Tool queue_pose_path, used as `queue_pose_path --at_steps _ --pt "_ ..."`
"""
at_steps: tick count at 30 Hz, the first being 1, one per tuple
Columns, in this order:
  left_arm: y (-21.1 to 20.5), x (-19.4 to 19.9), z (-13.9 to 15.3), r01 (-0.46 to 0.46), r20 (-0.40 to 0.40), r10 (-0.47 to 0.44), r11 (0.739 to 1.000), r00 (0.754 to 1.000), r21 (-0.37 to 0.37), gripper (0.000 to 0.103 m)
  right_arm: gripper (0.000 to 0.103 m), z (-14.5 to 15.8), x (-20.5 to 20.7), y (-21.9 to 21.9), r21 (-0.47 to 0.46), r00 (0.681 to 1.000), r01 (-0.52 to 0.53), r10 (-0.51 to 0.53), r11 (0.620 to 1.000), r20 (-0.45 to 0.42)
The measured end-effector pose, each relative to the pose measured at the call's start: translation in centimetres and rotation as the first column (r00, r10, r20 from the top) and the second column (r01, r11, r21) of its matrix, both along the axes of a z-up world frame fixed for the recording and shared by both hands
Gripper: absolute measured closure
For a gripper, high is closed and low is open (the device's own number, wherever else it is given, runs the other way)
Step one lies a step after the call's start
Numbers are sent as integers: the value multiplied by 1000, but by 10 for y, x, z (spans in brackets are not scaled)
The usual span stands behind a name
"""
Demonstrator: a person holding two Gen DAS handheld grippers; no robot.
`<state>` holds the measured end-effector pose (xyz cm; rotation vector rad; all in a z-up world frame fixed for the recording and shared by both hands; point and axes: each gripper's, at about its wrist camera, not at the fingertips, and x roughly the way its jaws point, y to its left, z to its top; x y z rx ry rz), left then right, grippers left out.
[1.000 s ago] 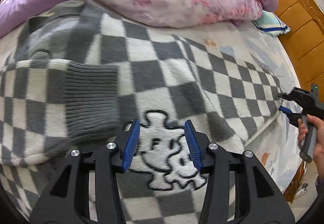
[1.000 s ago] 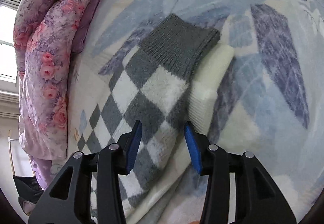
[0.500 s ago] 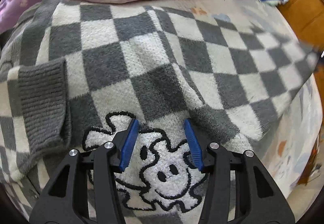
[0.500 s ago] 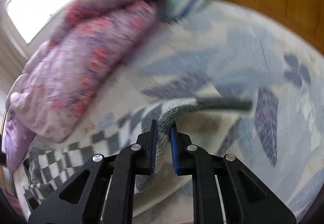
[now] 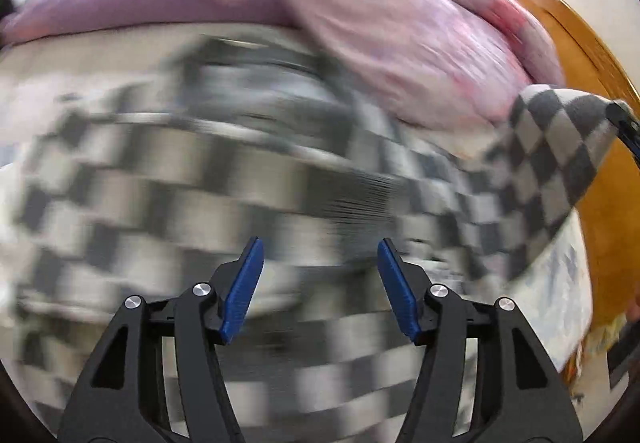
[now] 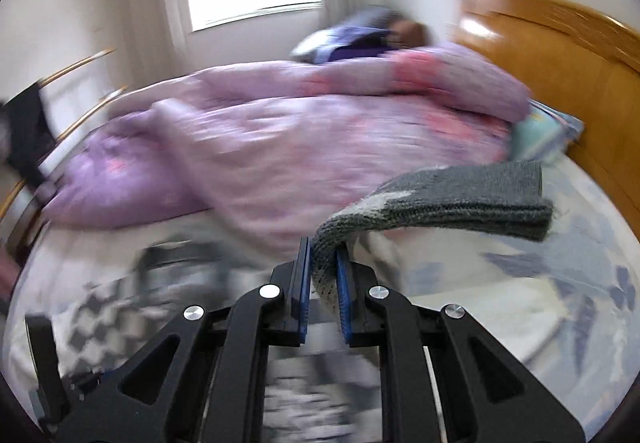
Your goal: Fold large clothes
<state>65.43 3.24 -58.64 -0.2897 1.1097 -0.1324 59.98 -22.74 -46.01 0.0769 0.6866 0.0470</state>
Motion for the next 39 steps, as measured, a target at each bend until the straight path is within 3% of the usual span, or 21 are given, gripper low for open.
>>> queue_pose_path --at_steps 3,6,9,11,12,14,15,18,20,23,25,27,32,34,36,39 --pt "81 -18 7 -99 -2 99 994 995 56 43 92 -17 -12 92 -6 993 -111 111 994 -32" --pt "144 -36 9 -170 -9 172 981 985 89 43 92 -53 -23 172 -21 972 -215 211 976 -104" --pt "187 -50 8 -207 -24 210 973 977 104 43 87 -116 -28 244 -75 912 -329 296 941 -283" --pt "208 -61 6 -219 -37 224 970 974 108 43 82 -151 -34 265 -123 875 -380 312 917 -371" --pt "215 -65 6 -226 -37 230 969 972 100 43 83 -164 -39 270 -101 848 -403 330 909 -414" --pt "224 -71 5 -231 -43 235 970 971 82 43 79 -168 -49 270 -58 835 -413 353 909 -421" --pt "224 -73 4 -230 -46 234 970 971 72 42 72 -167 -54 267 -60 830 -425 362 903 -424" --pt "216 -68 0 -224 -56 226 974 973 33 38 70 -146 -64 245 0 828 -436 401 900 -393" --pt "202 -61 -4 -192 -68 193 981 979 14 37 70 -133 -60 222 20 845 -402 380 915 -376" --pt "174 -46 -12 -136 -91 136 991 987 3 35 71 -120 -35 153 51 889 -254 254 966 -382" --pt "157 -36 -18 -103 -102 103 995 989 3 35 87 -121 -13 106 57 904 -150 161 987 -397" --pt "138 -21 -26 -69 -113 71 997 991 19 35 91 -124 -1 72 54 904 -71 87 996 -419" --pt "108 7 -56 -12 -169 24 998 985 69 35 94 -157 19 1 93 860 84 -25 992 -510" --pt "102 15 -72 -1 -203 21 996 979 95 34 98 -190 25 -16 143 806 121 -13 982 -592" --pt "99 19 -80 10 -206 12 994 978 108 31 103 -224 26 -19 130 752 122 -6 984 -659" --pt "92 22 -83 33 -200 -8 992 980 125 27 103 -238 28 -22 144 746 130 -1 981 -665"
